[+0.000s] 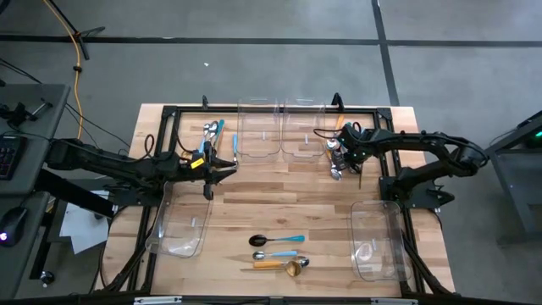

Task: Sort silverware by color (type)
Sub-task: Put the black spoon into the bottom left transparent bin

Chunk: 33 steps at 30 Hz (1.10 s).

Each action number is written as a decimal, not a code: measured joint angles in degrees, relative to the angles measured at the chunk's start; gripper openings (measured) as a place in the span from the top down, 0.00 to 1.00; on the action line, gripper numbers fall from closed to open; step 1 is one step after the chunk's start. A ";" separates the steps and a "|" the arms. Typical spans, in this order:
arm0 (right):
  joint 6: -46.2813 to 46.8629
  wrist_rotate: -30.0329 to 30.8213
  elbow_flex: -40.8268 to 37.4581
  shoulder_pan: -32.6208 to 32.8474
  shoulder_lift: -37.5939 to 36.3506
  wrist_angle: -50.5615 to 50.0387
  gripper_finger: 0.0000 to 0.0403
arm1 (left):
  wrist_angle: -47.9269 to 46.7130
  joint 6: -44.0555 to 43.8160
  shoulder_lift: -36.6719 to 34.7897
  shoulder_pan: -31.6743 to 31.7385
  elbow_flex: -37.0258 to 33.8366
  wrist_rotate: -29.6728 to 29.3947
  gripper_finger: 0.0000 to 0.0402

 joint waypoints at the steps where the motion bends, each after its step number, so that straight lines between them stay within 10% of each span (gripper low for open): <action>1: -0.67 0.01 -0.08 0.00 -0.40 -0.01 0.93 | 0.00 0.01 -0.01 0.00 0.00 0.00 0.78; 33: -0.92 -10.03 0.76 -0.04 -12.78 -21.35 1.00 | 0.02 0.03 0.01 0.00 0.00 -0.42 0.78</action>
